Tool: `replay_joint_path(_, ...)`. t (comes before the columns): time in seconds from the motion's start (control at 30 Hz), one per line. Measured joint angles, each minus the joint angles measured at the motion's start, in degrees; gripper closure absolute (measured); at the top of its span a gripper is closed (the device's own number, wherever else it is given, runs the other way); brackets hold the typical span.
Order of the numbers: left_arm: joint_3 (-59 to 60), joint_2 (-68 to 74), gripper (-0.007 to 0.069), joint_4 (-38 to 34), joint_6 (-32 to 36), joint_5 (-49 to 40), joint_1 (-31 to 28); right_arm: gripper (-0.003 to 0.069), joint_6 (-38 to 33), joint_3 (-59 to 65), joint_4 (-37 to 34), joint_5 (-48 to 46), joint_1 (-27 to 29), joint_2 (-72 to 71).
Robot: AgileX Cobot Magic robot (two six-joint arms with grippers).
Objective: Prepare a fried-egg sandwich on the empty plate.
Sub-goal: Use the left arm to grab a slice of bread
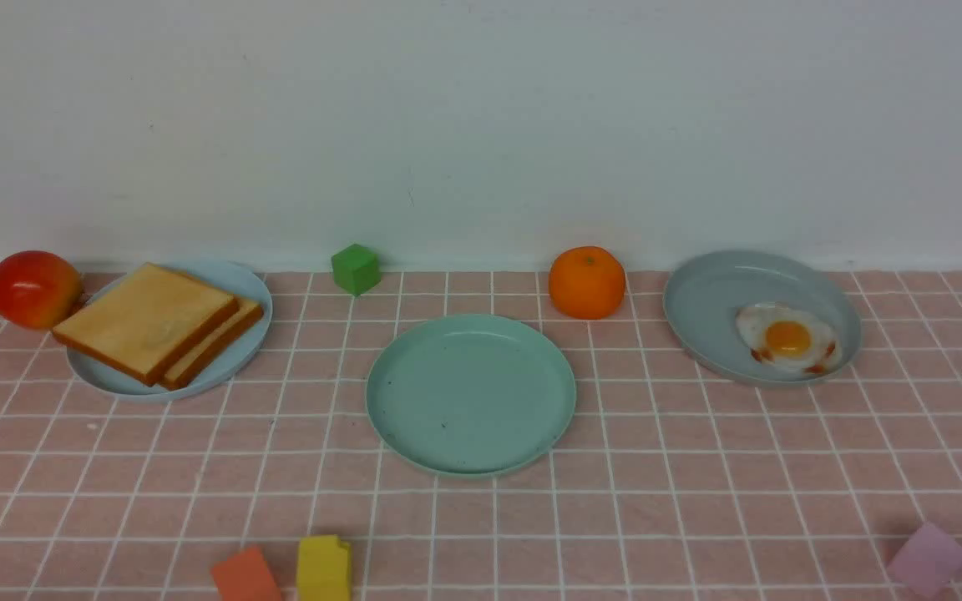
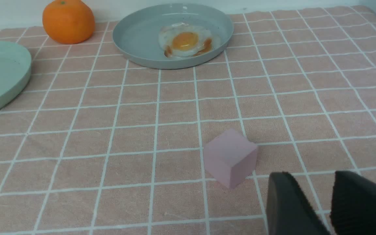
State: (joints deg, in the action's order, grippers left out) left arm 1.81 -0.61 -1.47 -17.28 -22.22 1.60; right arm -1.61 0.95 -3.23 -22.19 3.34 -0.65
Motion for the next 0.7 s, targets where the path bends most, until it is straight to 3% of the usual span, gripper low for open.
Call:
replay_joint_path(0.6, 0.0, 0.0, 0.0387, -0.1, -0.1, 0.8, 0.0, 0.0421, 0.0, 0.0, 0.0, 0.0, 0.0, 0.0)
replay_joint_path(0.7, 0.0, 0.0, 0.0387, -5.4, -3.2, 5.1, 0.0, 0.0421, 0.0, 0.0, 0.0, 0.0, 0.0, 0.0)
